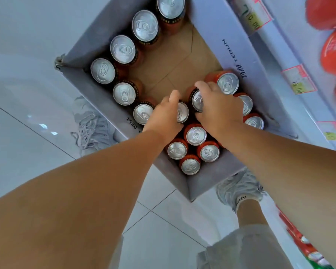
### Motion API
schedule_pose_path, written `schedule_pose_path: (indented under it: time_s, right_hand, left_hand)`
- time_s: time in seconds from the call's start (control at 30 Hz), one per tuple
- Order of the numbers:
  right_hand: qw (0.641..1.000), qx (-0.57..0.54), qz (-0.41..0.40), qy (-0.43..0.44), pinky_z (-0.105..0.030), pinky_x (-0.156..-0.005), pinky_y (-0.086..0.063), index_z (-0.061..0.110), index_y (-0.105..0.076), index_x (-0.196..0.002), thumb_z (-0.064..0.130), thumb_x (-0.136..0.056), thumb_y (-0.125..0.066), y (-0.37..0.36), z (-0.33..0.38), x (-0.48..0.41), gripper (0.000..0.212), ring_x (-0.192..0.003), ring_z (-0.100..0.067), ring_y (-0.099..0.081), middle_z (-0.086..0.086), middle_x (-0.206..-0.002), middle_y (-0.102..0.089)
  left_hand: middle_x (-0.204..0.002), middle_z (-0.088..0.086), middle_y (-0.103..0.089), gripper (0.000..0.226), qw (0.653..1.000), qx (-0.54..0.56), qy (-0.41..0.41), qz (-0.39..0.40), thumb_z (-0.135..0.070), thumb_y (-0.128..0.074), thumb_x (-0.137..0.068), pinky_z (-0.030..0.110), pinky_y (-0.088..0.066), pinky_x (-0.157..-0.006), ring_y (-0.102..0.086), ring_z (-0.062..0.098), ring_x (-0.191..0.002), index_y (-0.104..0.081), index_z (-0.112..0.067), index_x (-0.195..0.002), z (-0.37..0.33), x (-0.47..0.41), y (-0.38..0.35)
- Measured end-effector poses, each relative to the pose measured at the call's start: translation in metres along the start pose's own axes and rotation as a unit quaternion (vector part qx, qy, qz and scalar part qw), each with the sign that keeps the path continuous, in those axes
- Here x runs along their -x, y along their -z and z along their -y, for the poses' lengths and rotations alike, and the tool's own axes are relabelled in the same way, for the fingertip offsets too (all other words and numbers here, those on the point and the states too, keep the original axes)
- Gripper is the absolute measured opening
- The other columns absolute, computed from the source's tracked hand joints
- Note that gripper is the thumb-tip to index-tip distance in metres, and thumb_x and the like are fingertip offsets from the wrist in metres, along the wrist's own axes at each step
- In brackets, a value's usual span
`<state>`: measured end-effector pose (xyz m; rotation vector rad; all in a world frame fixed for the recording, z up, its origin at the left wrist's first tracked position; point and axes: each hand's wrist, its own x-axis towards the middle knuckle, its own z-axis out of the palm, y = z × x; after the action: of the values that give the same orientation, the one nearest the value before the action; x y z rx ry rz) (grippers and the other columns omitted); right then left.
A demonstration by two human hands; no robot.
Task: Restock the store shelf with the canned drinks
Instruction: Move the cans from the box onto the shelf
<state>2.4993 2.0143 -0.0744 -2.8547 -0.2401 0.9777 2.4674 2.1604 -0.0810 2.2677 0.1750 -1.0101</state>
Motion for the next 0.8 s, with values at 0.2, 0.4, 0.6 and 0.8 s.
schedule_pose_path:
  time_s: [0.2,0.4,0.6,0.8]
  right_hand:
    - [0.986,-0.149,-0.057,-0.054,-0.033,-0.076,-0.041,0.029,-0.045,-0.13,0.042,-0.07,-0.075,0.117,0.008,0.056,0.068,-0.105,-0.025,-0.057,0.001,-0.125,-0.051]
    - [0.938,-0.308,-0.139,-0.075,-0.029,-0.076,-0.04,0.023,-0.047,-0.12,0.032,-0.063,-0.08,0.282,0.045,0.149,0.066,-0.092,-0.012,-0.05,0.0,-0.114,-0.044]
    - [0.87,-0.392,-0.3,-0.014,0.0,-0.082,-0.032,0.033,-0.05,-0.113,0.032,-0.06,-0.079,0.478,0.095,0.291,0.06,-0.094,0.016,-0.045,0.009,-0.107,-0.045]
    - [0.797,-0.392,-0.456,0.058,-0.001,-0.087,-0.033,0.038,-0.045,-0.12,0.048,-0.061,-0.066,0.637,0.114,0.417,0.063,-0.107,0.015,-0.044,0.021,-0.112,-0.042]
  left_hand:
    - [-0.105,-0.01,-0.061,0.063,0.994,0.086,0.007,-0.067,-0.024,-0.085,-0.068,0.008,-0.039,-0.075,-0.055,0.009,-0.091,-0.047,-0.028,-0.117,-0.041,0.069,0.093]
    - [-0.105,-0.014,-0.062,0.059,0.975,0.141,-0.042,-0.164,-0.036,-0.088,-0.064,0.005,-0.039,-0.076,-0.056,0.0,-0.094,-0.054,-0.03,-0.113,-0.139,0.178,0.219]
    - [-0.107,-0.004,-0.055,0.061,0.945,0.128,-0.182,-0.239,-0.021,-0.09,-0.062,0.001,-0.034,-0.082,-0.052,0.008,-0.103,-0.054,-0.028,-0.11,-0.267,0.315,0.371]
    - [-0.115,-0.009,-0.057,0.069,0.884,0.162,-0.345,-0.27,-0.023,-0.089,-0.063,0.026,-0.048,-0.094,-0.058,0.008,-0.112,-0.053,-0.037,-0.12,-0.384,0.445,0.482]
